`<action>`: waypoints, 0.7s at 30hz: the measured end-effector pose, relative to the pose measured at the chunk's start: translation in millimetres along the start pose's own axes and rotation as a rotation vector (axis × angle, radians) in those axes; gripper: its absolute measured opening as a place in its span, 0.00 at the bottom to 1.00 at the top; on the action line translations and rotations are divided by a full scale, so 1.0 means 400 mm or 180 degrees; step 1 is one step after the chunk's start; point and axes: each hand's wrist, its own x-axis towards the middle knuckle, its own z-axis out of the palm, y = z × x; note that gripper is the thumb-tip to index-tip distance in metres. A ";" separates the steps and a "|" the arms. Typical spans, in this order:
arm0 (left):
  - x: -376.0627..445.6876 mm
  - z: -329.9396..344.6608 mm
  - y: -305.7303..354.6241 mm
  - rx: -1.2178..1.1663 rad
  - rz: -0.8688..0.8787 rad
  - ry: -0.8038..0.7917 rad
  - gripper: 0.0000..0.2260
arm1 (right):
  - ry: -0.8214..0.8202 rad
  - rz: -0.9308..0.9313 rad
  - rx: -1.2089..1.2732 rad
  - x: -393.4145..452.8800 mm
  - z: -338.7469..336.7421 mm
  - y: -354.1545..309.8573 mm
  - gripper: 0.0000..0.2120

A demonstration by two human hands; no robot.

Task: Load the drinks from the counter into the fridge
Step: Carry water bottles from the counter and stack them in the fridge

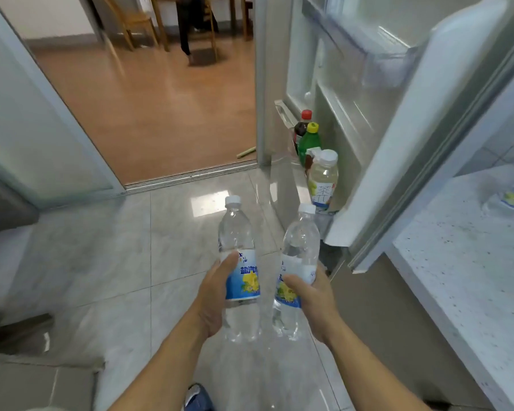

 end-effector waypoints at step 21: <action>0.363 -0.477 0.501 0.0111 0.1179 -0.0039 0.14 | 0.0085 -0.0590 -0.0276 0.444 0.667 -0.165 0.20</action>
